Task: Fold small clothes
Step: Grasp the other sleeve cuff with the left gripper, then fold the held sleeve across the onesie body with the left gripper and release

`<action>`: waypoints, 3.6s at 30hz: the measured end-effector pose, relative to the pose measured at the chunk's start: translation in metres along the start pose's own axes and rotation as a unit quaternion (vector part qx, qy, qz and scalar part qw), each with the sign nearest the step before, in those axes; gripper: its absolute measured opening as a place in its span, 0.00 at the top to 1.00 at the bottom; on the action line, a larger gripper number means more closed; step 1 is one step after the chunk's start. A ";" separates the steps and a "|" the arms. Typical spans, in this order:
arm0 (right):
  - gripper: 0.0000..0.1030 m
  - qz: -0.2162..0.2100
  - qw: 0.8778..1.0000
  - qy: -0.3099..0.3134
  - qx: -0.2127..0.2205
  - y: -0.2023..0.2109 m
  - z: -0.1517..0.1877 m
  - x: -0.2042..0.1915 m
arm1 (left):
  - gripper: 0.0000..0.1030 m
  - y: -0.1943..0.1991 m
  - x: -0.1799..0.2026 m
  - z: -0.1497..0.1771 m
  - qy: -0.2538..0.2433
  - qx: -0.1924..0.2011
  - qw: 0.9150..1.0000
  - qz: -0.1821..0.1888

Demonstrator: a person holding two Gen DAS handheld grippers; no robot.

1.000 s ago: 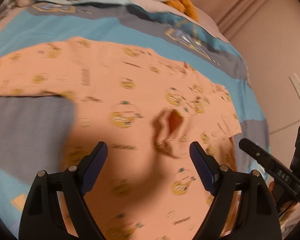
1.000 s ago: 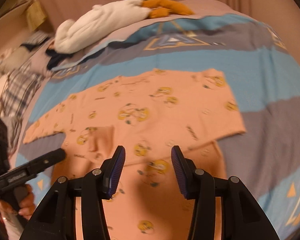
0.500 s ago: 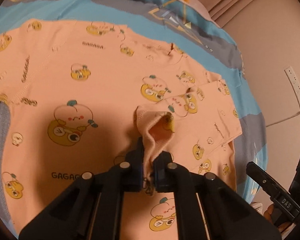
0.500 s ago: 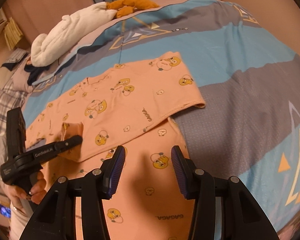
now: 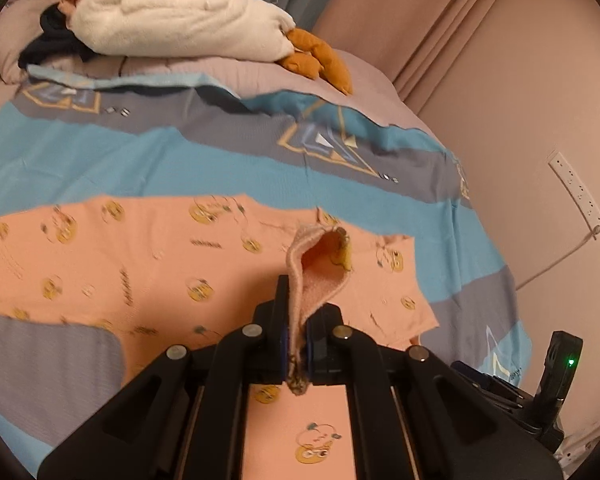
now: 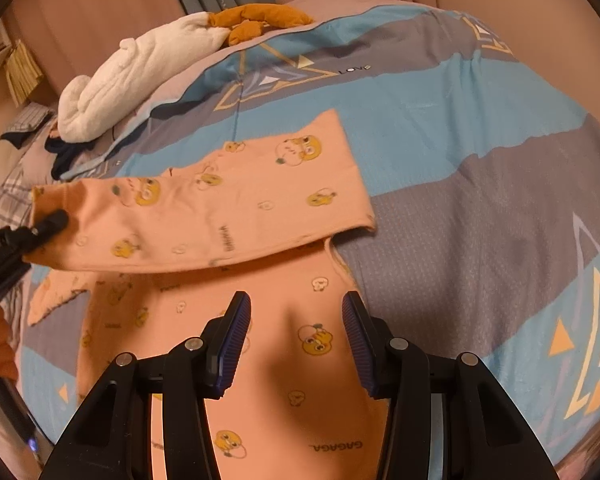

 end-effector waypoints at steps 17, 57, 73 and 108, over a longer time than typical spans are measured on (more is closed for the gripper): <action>0.54 0.008 1.000 -0.011 -0.020 -0.022 -0.016 0.006 | 0.95 0.032 -0.051 -0.037 0.023 0.043 0.997 -0.054; 0.57 0.029 0.996 0.010 -0.087 -0.081 -0.022 -0.011 | 0.93 -0.019 -0.147 -0.001 0.056 -0.039 0.988 -0.142; 0.57 0.037 0.995 0.017 -0.090 -0.083 -0.020 -0.013 | 0.88 -0.025 -0.165 0.007 0.068 -0.056 0.984 -0.153; 0.57 0.061 0.993 0.034 -0.099 -0.083 -0.018 -0.015 | 0.53 -0.031 -0.172 0.015 0.113 -0.040 0.980 -0.157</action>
Point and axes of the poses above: each gripper's, at about its wrist camera, not at the fingertips, and y roughly against the way its jaws point, x to its right, z to its underside, the point moved 8 cm from there along -y, roughly the way its jaws point, and after that the axes turned 15 degrees about y, right-handed, at the moved point
